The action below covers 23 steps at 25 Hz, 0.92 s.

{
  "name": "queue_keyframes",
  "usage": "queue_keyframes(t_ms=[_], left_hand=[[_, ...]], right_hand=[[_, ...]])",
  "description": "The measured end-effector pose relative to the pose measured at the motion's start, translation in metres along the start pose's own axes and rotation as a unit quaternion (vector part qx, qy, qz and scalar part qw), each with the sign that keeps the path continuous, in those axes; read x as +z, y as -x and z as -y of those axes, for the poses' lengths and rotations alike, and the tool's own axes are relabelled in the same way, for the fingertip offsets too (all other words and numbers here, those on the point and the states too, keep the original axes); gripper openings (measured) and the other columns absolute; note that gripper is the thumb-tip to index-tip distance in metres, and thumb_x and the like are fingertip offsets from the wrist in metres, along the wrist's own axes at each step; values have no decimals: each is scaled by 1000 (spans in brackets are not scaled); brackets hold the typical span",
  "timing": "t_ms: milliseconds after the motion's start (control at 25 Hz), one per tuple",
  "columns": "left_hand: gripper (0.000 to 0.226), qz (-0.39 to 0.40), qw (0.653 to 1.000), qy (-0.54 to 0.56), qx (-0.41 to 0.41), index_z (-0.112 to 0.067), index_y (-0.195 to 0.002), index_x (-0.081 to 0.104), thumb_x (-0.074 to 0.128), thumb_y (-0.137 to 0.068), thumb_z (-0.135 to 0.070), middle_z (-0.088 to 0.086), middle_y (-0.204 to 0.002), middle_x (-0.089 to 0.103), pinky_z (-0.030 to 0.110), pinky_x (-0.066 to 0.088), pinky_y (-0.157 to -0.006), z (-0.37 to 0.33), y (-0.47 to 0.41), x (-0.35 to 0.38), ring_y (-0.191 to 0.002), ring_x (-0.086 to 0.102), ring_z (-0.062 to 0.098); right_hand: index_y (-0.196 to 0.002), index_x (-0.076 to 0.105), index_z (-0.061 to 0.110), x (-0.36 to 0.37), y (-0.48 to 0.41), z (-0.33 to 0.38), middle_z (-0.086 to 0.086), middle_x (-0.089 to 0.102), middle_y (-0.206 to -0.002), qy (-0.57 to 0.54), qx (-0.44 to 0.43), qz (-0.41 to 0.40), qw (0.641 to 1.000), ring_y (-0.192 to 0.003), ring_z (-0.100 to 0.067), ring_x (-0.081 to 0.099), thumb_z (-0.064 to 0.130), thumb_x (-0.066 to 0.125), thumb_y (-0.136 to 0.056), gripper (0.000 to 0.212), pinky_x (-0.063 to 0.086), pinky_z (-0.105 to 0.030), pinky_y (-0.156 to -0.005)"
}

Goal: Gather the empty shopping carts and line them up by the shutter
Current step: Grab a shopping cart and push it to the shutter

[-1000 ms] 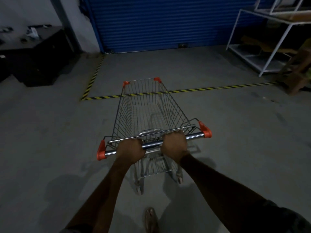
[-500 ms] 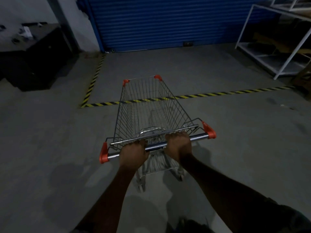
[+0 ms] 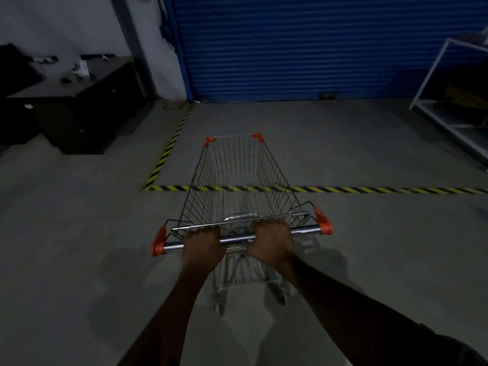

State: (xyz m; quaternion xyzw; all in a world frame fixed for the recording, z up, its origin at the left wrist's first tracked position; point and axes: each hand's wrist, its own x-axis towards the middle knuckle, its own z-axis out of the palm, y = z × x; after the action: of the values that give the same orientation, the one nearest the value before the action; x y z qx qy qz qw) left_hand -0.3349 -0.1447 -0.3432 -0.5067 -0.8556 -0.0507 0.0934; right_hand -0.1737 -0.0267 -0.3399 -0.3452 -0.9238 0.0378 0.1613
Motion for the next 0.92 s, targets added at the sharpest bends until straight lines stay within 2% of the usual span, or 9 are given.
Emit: queue_keyframes(t_ms=[120, 200, 400, 520, 680, 760, 840, 880, 920], left_hand=[[38, -3, 1000, -7, -14, -22, -94, 73, 79, -66, -48, 3, -89, 73, 45, 50, -82, 11, -65, 16, -88, 70, 30], [47, 0, 1000, -5, -16, -24, -103, 73, 81, -64, -50, 2, -99, 71, 49, 49, -84, 22, -104, 28, -95, 67, 30], [37, 0, 1000, -4, -7, -24, -101, 70, 70, -75, -51, 0, -99, 70, 40, 53, -75, 51, -211, 53, -89, 70, 28], [42, 30, 999, -22, 5, -21, -101, 71, 60, -84, -59, 4, -92, 75, 35, 55, -72, 80, -278, 70, -85, 74, 28], [40, 46, 999, -12, 26, -19, -104, 73, 56, -85, -50, 5, -101, 75, 35, 54, -80, 138, -370, 86, -96, 72, 30], [26, 4, 998, -32, 51, -15, -83, 73, 57, -79, -36, 9, -80, 71, 35, 54, -65, 171, -414, 93, -75, 71, 33], [18, -5, 998, 20, 55, -22, -48, 51, 63, -55, -33, 1, -47, 46, 25, 38, -38, 207, -463, 114, -36, 48, 25], [24, -14, 998, 30, 58, -24, -43, 43, 63, -50, -35, -2, -43, 37, 21, 32, -36, 224, -485, 130, -32, 40, 22], [21, -14, 998, 14, 58, -24, -45, 45, 61, -55, -34, 0, -45, 40, 23, 33, -39, 239, -498, 141, -34, 42, 22]], right_hand=[[-80, 74, 26, 3, -69, -17, 4, 72, -73, -33, -30, 8, 999, -74, -20, 68, 53, 53, -62, 39, 51, -31, -75], [-83, 75, 28, 8, -113, -25, 4, 72, -75, -33, -31, 18, 999, -79, -20, 68, 59, 46, -62, 47, 49, -32, -78], [-98, 74, 26, 36, -240, -31, 4, 73, -92, 61, -5, 162, 985, -93, -21, 69, 56, 51, -72, 46, 50, -34, -92], [-97, 73, 18, 54, -309, -25, -4, 74, -100, 84, 14, 155, 984, -97, -27, 69, 50, 59, -79, 40, 52, -34, -89], [-97, 71, 18, 81, -398, -6, -5, 74, -102, 82, 30, 160, 983, -99, -28, 70, 51, 57, -80, 39, 52, -35, -91], [-103, 71, 19, 92, -443, 4, -5, 74, -104, 71, 28, 188, 979, -100, -27, 69, 55, 57, -81, 44, 52, -36, -91], [-109, 71, 23, 104, -489, 10, -3, 73, -103, 26, 25, 213, 976, -100, -26, 69, 60, 59, -81, 48, 52, -37, -90], [-111, 71, 24, 110, -510, 12, -2, 73, -104, 7, 30, 223, 974, -101, -25, 68, 61, 61, -81, 48, 53, -37, -90], [-113, 70, 24, 116, -532, 14, -3, 72, -106, 8, 38, 230, 972, -102, -25, 67, 62, 62, -82, 49, 54, -38, -91]])
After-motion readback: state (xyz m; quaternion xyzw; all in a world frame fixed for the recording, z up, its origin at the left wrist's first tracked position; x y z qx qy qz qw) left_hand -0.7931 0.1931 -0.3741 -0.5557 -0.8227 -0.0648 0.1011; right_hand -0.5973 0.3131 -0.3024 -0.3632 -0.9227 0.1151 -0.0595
